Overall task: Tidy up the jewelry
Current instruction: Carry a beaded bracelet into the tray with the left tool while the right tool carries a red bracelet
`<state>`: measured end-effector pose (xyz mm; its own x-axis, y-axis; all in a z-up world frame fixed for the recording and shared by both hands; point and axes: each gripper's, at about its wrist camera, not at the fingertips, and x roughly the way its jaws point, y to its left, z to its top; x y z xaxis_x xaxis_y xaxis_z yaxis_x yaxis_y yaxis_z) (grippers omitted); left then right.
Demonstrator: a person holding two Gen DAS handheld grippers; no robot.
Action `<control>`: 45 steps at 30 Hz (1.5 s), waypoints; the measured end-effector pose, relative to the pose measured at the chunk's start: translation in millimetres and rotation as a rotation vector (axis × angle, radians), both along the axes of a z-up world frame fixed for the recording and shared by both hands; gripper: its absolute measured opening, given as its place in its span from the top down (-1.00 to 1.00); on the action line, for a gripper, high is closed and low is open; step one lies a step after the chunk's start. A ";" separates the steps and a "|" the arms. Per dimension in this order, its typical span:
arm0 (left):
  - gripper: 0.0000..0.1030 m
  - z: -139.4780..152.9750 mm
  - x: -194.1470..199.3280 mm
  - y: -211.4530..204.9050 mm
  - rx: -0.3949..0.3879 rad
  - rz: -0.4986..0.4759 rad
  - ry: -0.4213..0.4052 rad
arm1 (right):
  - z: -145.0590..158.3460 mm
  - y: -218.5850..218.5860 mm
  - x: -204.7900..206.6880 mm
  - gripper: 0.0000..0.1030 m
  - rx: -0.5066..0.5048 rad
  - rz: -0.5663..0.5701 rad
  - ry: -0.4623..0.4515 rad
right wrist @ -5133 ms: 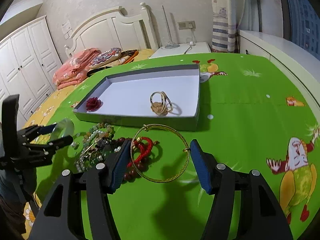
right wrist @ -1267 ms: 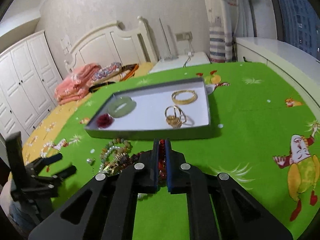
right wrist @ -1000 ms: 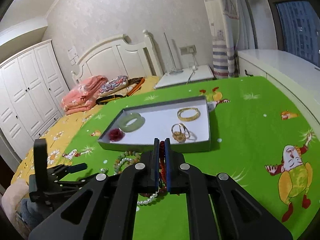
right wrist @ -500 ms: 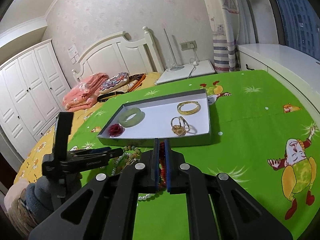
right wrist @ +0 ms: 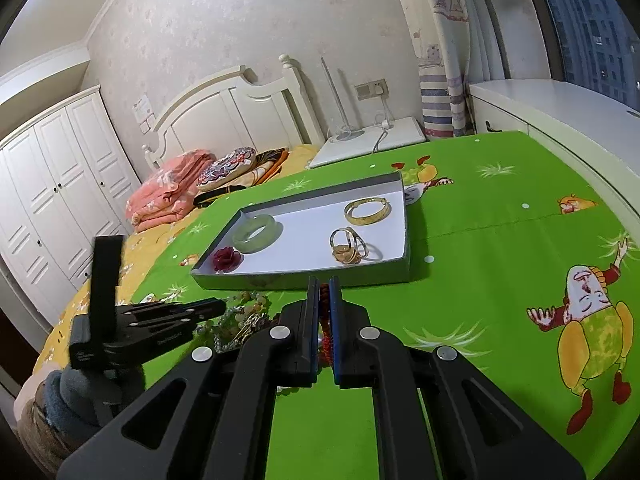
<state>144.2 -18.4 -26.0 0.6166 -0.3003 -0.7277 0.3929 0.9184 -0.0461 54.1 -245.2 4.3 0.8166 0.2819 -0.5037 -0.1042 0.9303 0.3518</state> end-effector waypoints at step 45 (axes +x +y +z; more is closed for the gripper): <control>0.81 70.0 90.3 -69.5 0.055 -0.088 -0.095 | 28.6 5.0 155.2 0.86 -0.107 0.048 0.034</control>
<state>234.5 -87.8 44.0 0.6563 -0.3174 -0.6844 0.4720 0.8805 0.0443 209.3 -240.2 32.9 0.7856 0.2636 -0.5598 -0.1393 0.9568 0.2550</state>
